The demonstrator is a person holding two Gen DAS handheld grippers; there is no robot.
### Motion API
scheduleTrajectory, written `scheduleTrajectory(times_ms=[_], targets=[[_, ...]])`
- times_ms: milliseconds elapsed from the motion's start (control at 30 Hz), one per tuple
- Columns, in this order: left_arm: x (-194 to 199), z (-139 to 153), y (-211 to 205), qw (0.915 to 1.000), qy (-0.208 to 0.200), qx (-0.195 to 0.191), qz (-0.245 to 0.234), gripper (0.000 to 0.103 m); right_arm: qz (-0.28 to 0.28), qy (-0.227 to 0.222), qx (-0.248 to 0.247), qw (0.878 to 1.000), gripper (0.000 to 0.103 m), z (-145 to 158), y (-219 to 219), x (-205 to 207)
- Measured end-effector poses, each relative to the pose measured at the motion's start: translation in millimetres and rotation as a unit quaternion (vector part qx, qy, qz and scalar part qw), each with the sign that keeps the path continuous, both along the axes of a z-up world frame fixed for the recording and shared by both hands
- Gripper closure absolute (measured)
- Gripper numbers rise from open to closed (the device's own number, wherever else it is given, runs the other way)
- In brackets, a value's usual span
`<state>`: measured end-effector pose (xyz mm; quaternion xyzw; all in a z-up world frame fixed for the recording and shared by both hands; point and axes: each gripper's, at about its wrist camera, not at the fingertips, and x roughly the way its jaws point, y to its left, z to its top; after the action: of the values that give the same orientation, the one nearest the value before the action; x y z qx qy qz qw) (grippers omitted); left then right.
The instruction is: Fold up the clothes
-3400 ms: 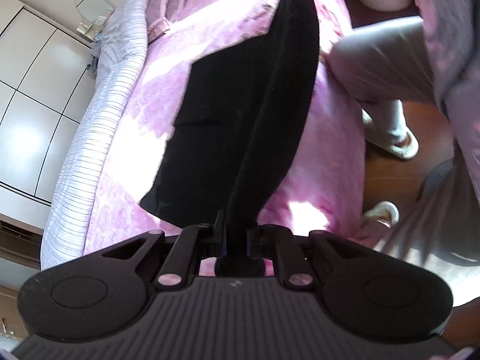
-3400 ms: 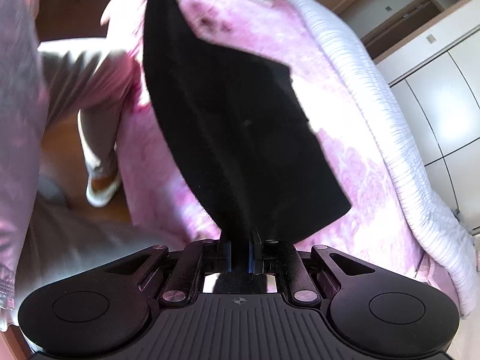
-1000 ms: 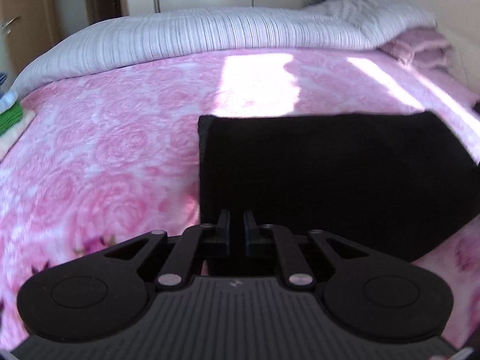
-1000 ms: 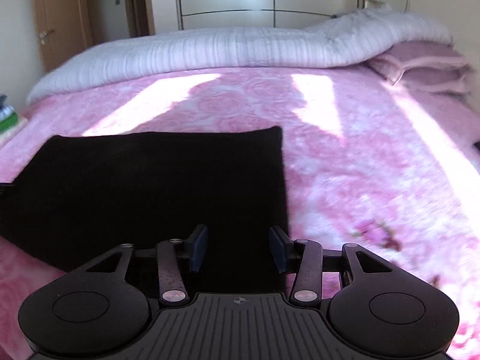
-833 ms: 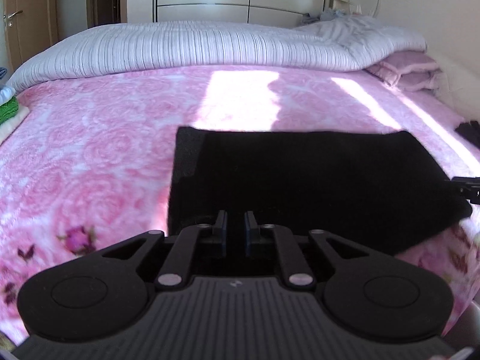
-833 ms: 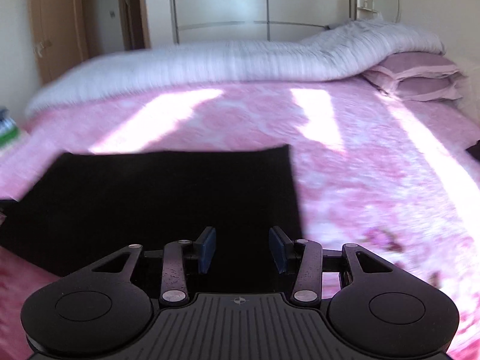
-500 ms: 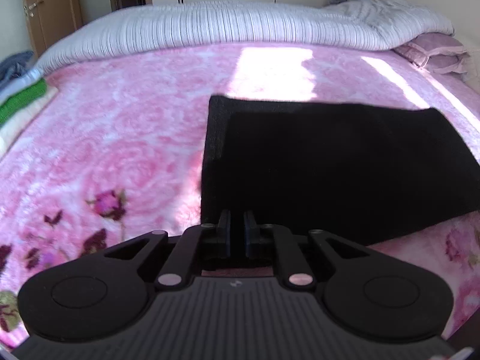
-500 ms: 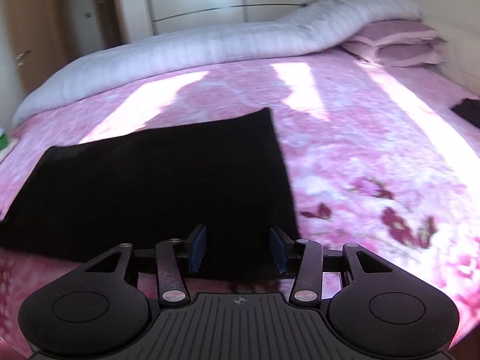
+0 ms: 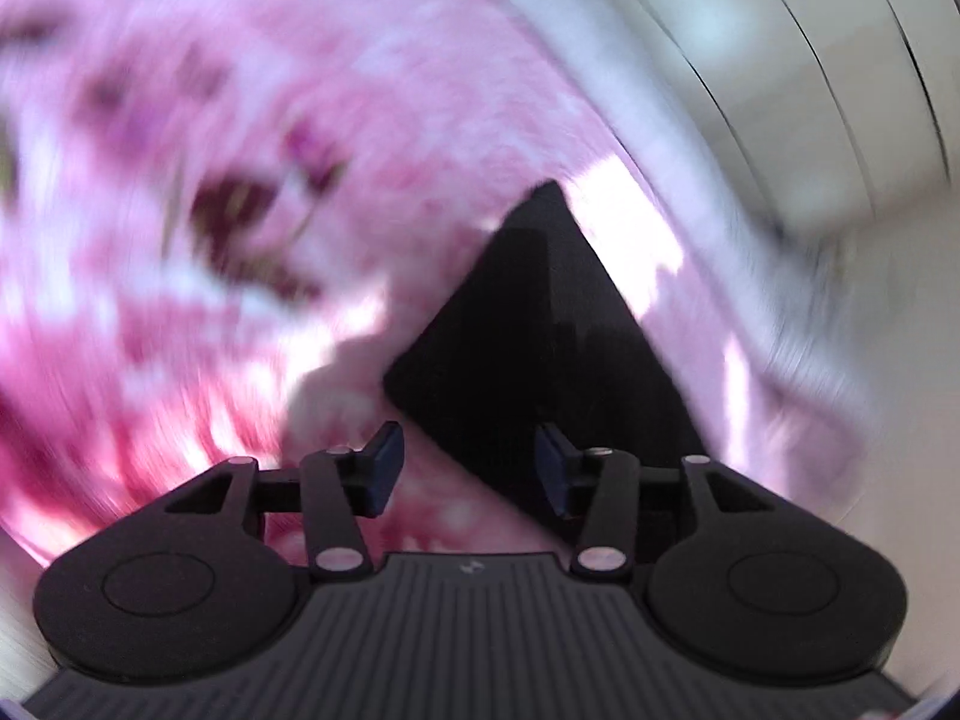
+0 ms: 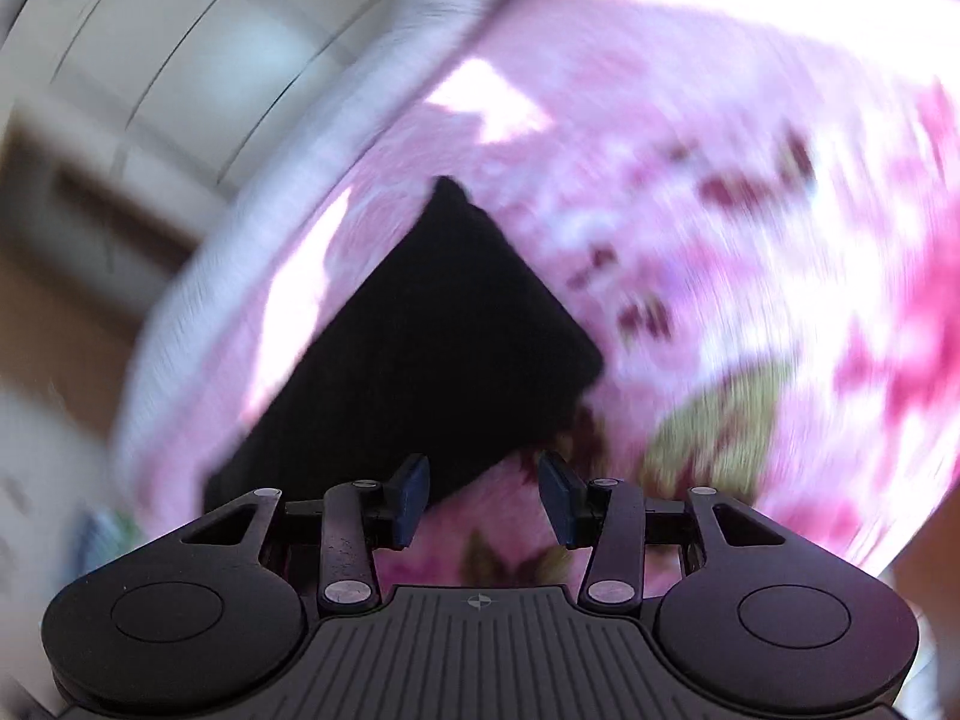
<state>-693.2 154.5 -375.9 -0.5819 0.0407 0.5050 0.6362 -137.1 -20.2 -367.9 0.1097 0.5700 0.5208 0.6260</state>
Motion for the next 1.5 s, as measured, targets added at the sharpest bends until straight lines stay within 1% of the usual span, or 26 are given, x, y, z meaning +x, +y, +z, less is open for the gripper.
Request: scheduleTrajectory(times_ms=[67, 100, 133, 200, 233, 267, 300, 400, 500, 533, 633, 733, 800, 833, 900, 933, 1000, 1033, 1100, 1167, 1200, 1233, 1267, 1400, 1467, 1500], targets=[[-2.5, -11.6, 7.1, 0.9991, -0.032, -0.014, 0.025, 0.060, -0.041, 0.072, -0.004, 0.997, 0.058, -15.0, 3.5, 9.8], [-3.8, -17.4, 10.6, 0.9979, -0.049, -0.021, 0.037, 0.061, -0.059, 0.100, 0.000, 0.993, 0.058, -20.8, 5.3, 13.5], [-5.1, -23.2, 14.1, 0.9963, -0.065, -0.028, 0.049, 0.061, -0.074, 0.118, 0.005, 0.990, 0.058, -25.2, 7.3, 15.4], [0.1, -23.3, 19.8, 0.9973, -0.048, -0.024, 0.050, 0.063, -0.088, 0.132, 0.009, 0.987, 0.059, -29.5, 15.3, 16.1], [2.8, -23.2, 22.6, 0.9978, -0.038, -0.021, 0.050, 0.066, -0.091, 0.128, 0.009, 0.988, 0.059, -29.4, 20.6, 14.8], [5.5, -23.1, 25.5, 0.9981, -0.029, -0.018, 0.051, 0.072, -0.092, 0.120, 0.009, 0.988, 0.063, -28.3, 25.8, 12.8], [8.2, -23.1, 28.3, 0.9984, -0.020, -0.016, 0.051, 0.086, -0.092, 0.110, 0.008, 0.990, 0.074, -27.1, 31.3, 10.9], [10.1, -21.0, 20.7, 0.9990, 0.005, 0.009, 0.043, 0.093, -0.077, 0.066, 0.003, 0.995, 0.087, -21.6, 39.6, 8.5], [15.1, -10.7, 8.4, 0.9982, 0.034, 0.035, 0.036, 0.095, -0.054, 0.015, 0.008, 0.998, 0.095, -9.7, 39.7, 5.1], [17.3, -6.0, 3.9, 0.9975, 0.045, 0.044, 0.033, 0.095, -0.049, 0.008, 0.008, 0.999, 0.096, -6.1, 38.2, 4.8], [17.0, 5.5, -11.6, 0.9968, 0.053, 0.057, 0.017, 0.095, -0.045, 0.002, 0.009, 0.999, 0.096, 1.7, 30.6, 5.9], [8.2, 9.5, -34.8, 0.9978, 0.043, 0.050, 0.002, 0.095, -0.038, -0.004, 0.006, 0.999, 0.096, 9.7, 14.1, 9.2], [6.8, 7.4, -45.5, 0.9969, 0.061, 0.043, -0.024, 0.094, -0.028, -0.015, 0.000, 1.000, 0.096, 10.5, -1.3, 9.6], [6.1, 6.3, -50.7, 0.9960, 0.071, 0.039, -0.037, 0.091, -0.019, -0.028, -0.005, 0.999, 0.096, 10.3, -7.3, 8.1], [8.1, 7.8, -55.4, 0.9919, 0.108, 0.038, -0.055, 0.087, -0.009, -0.045, -0.015, 0.999, 0.094, 5.9, -17.4, 7.4], [9.6, 10.6, -57.6, 0.9891, 0.125, 0.042, -0.065, 0.086, -0.005, -0.051, -0.021, 0.998, 0.092, 2.7, -22.0, 7.5], [21.1, 27.1, -67.0, 0.9754, 0.184, 0.073, -0.097, 0.086, -0.006, -0.053, -0.031, 0.998, 0.077, 2.4, -29.6, 9.7], [27.0, 35.4, -71.7, 0.9663, 0.213, 0.090, -0.112, 0.088, -0.005, -0.069, -0.036, 0.997, 0.074, 8.1, -32.7, 9.1], [38.8, 52.1, -81.2, 0.9440, 0.271, 0.121, -0.143, 0.089, -0.004, -0.101, -0.046, 0.994, 0.073, 19.6, -38.8, 8.1], [55.3, 64.1, -89.9, 0.9262, 0.291, 0.163, -0.176, 0.091, -0.001, -0.135, -0.051, 0.990, 0.073, 31.0, -44.7, 6.1], [64.0, 67.2, -91.1, 0.9234, 0.280, 0.174, -0.197, 0.091, 0.004, -0.155, -0.042, 0.987, 0.073, 36.8, -46.9, 3.4], [74.3, 68.0, -89.8, 0.9223, 0.261, 0.181, -0.220, 0.091, 0.010, -0.170, -0.037, 0.985, 0.073, 40.7, -47.3, 1.0], [88.1, 66.4, -87.6, 0.9191, 0.251, 0.186, -0.240, 0.091, 0.016, -0.175, -0.036, 0.984, 0.073, 40.8, -44.4, -0.3], [139.5, 54.4, -76.7, 0.9021, 0.227, 0.209, -0.301, 0.092, 0.017, -0.145, -0.043, 0.988, 0.073, 29.5, -35.2, -1.5], [164.4, 47.4, -70.8, 0.8920, 0.218, 0.222, -0.328, 0.092, 0.019, -0.139, -0.045, 0.989, 0.073, 25.1, -33.9, -3.2], [172.8, 42.2, -67.6, 0.8876, 0.220, 0.225, -0.336, 0.091, 0.020, -0.139, -0.045, 0.989, 0.073, 23.4, -33.5, -3.7]])
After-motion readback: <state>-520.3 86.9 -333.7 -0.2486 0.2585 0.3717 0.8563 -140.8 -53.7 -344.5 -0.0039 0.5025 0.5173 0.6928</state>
